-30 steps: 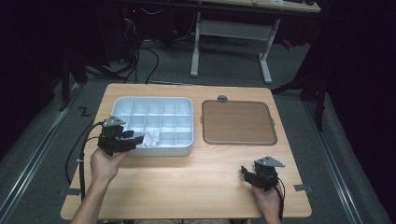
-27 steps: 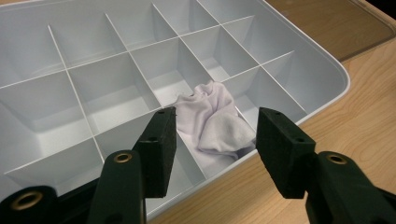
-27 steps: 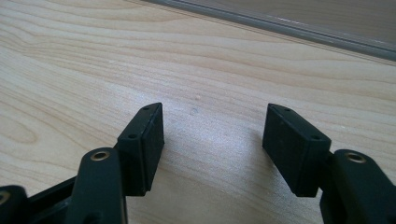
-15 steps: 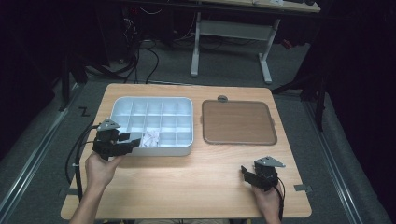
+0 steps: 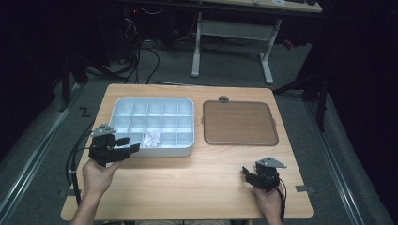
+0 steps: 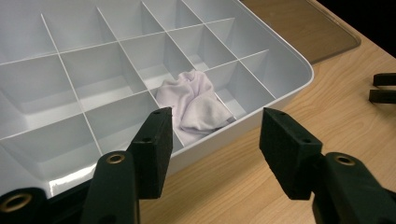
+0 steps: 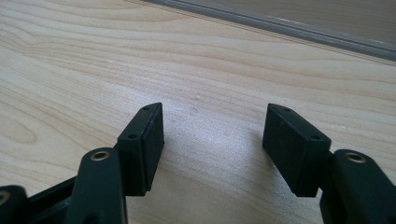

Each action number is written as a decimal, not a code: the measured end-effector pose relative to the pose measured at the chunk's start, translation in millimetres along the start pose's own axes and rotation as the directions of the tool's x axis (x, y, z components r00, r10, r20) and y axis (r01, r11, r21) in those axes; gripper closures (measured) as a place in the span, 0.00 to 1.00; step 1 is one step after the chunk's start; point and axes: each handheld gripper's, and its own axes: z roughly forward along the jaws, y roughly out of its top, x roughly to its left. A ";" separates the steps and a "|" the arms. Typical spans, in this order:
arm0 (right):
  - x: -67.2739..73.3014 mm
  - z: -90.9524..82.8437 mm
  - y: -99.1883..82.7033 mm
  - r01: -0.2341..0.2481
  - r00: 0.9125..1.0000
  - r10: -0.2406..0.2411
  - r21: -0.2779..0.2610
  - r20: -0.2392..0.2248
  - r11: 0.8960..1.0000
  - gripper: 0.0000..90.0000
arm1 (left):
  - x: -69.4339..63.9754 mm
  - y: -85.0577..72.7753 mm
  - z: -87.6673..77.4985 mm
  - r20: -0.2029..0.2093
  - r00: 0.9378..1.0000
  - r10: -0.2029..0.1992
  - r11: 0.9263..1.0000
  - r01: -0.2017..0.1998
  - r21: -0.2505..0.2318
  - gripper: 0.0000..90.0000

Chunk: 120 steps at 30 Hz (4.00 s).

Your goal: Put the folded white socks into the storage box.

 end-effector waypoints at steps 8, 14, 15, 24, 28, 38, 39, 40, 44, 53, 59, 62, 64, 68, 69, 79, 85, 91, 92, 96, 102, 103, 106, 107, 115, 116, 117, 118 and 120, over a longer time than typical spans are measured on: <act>-0.2 0.0 0.0 0.002 1.000 -0.002 0.000 0.000 1.000 0.43 | -1.2 -3.9 -7.3 0.015 1.000 -0.007 1.000 0.007 -0.003 0.50; -0.2 0.1 0.0 0.002 1.000 -0.002 -0.001 0.000 1.000 0.43 | -1.0 -9.3 -11.6 0.023 1.000 -0.017 1.000 0.017 -0.005 0.49; -0.1 0.0 0.0 0.001 1.000 -0.001 0.000 0.000 1.000 0.43 | -1.1 -10.1 -12.2 0.024 0.999 -0.021 1.000 0.021 -0.006 0.49; -0.1 0.0 0.0 0.002 1.000 -0.002 0.000 0.000 1.000 0.43 | -1.9 -16.3 -19.4 0.041 0.999 -0.030 0.999 0.030 -0.012 0.49; -0.1 0.0 0.0 0.002 1.000 -0.002 0.000 0.000 1.000 0.43 | -2.1 -19.9 -21.1 0.044 0.998 -0.034 0.999 0.034 -0.008 0.48; -0.1 0.0 0.0 0.002 1.000 -0.002 0.000 0.000 1.000 0.43 | -4.2 -29.9 -22.7 0.057 0.997 -0.044 0.999 0.044 0.006 0.47; -0.1 0.0 0.0 0.002 1.000 -0.002 0.000 0.000 1.000 0.43 | -4.2 -30.4 -22.8 0.058 0.997 -0.043 0.999 0.042 0.008 0.47; -0.1 0.0 0.0 0.002 1.000 -0.002 0.000 0.000 1.000 0.43 | -4.3 -31.1 -22.9 0.059 0.997 -0.042 0.999 0.042 0.011 0.47; -0.1 0.0 0.0 0.002 1.000 -0.002 0.000 0.000 1.000 0.43 | -4.3 -33.7 -22.5 0.063 0.997 -0.042 0.999 0.041 0.016 0.47; -0.1 0.0 0.0 0.002 1.000 -0.002 0.000 0.000 1.000 0.43 | -3.8 -42.1 -20.0 0.064 0.997 -0.053 0.999 0.053 0.010 0.46; -0.1 0.0 0.0 0.002 1.000 -0.002 0.000 0.000 1.000 0.43 | -3.4 -47.5 -17.9 0.067 0.996 -0.053 0.998 0.051 0.021 0.45; 0.0 0.0 0.0 0.002 1.000 -0.002 0.000 0.000 1.000 0.43 | -3.0 -51.2 -16.0 0.069 0.996 -0.057 0.998 0.056 0.028 0.45; -0.1 0.0 0.0 0.002 1.000 -0.002 0.000 0.000 1.000 0.43 | -2.2 -53.8 -14.4 0.067 0.996 -0.058 0.998 0.056 0.032 0.45; -0.1 0.0 0.0 0.002 1.000 -0.002 0.000 0.000 1.000 0.43 | -0.8 -57.8 -12.2 0.070 0.995 -0.066 0.997 0.064 0.037 0.45; -0.1 0.0 0.0 0.002 1.000 -0.002 0.000 0.000 1.000 0.43 | -0.9 -58.6 -11.6 0.070 0.995 -0.070 0.997 0.068 0.036 0.45; -0.1 0.0 0.0 0.002 1.000 -0.002 0.000 0.000 1.000 0.43 | 2.7 -69.2 -6.3 0.065 0.995 -0.071 0.996 0.068 0.057 0.45; -0.1 0.0 0.0 0.002 1.000 -0.002 0.000 0.000 1.000 0.43 | 5.4 -74.7 -2.6 0.059 0.995 -0.075 0.996 0.071 0.056 0.45; 0.0 0.0 0.0 0.002 1.000 -0.002 0.000 0.000 1.000 0.43 | 8.3 -81.8 1.8 0.052 0.996 -0.078 0.995 0.074 0.071 0.45; -0.1 0.0 0.0 0.002 1.000 -0.002 0.000 0.000 1.000 0.43 | 8.6 -83.0 2.8 0.051 0.995 -0.080 0.995 0.076 0.072 0.45; -0.1 0.0 0.0 0.002 1.000 -0.002 0.000 0.000 1.000 0.43 | 9.3 -87.4 6.2 0.050 0.996 -0.080 0.994 0.076 0.080 0.45; -0.1 0.0 0.0 0.001 1.000 -0.001 0.000 0.000 1.000 0.43 | 8.2 -90.6 9.9 0.044 0.997 -0.066 0.994 0.062 0.087 0.45; -0.2 0.1 0.0 0.003 1.000 -0.003 -0.001 0.000 1.000 0.43 | 7.9 -91.6 10.8 0.042 0.997 -0.064 0.995 0.060 0.085 0.45; -0.1 0.0 0.0 0.001 1.000 -0.001 0.000 0.000 1.000 0.43 | 7.7 -94.0 12.4 0.037 0.998 -0.048 0.995 0.045 0.092 0.45; -0.1 0.0 0.0 0.001 1.000 -0.001 0.000 0.000 1.000 0.43 | 7.6 -95.0 13.1 0.036 0.998 -0.052 0.995 0.048 0.090 0.45; 0.0 0.0 0.0 0.000 1.000 0.000 0.000 0.001 1.000 0.43 | 10.3 -104.0 20.3 0.016 0.999 -0.039 0.994 0.037 0.099 0.45; 0.0 0.0 0.0 0.000 1.000 0.000 0.000 0.000 1.000 0.43 | 10.7 -105.0 21.2 0.012 0.999 -0.033 0.995 0.032 0.099 0.45; -0.1 0.0 0.0 0.002 1.000 -0.002 0.000 0.000 1.000 0.43 | 10.9 -105.9 22.4 0.008 0.999 -0.031 0.995 0.030 0.098 0.45; -0.1 0.0 0.0 0.002 1.000 -0.002 0.000 0.000 1.000 0.43 | 11.5 -107.0 23.5 0.005 1.000 -0.024 0.995 0.023 0.098 0.45; -0.1 0.0 0.0 0.001 1.000 -0.001 0.000 0.000 1.000 0.43 | 12.4 -109.2 25.6 -0.005 1.000 -0.014 0.995 0.014 0.095 0.45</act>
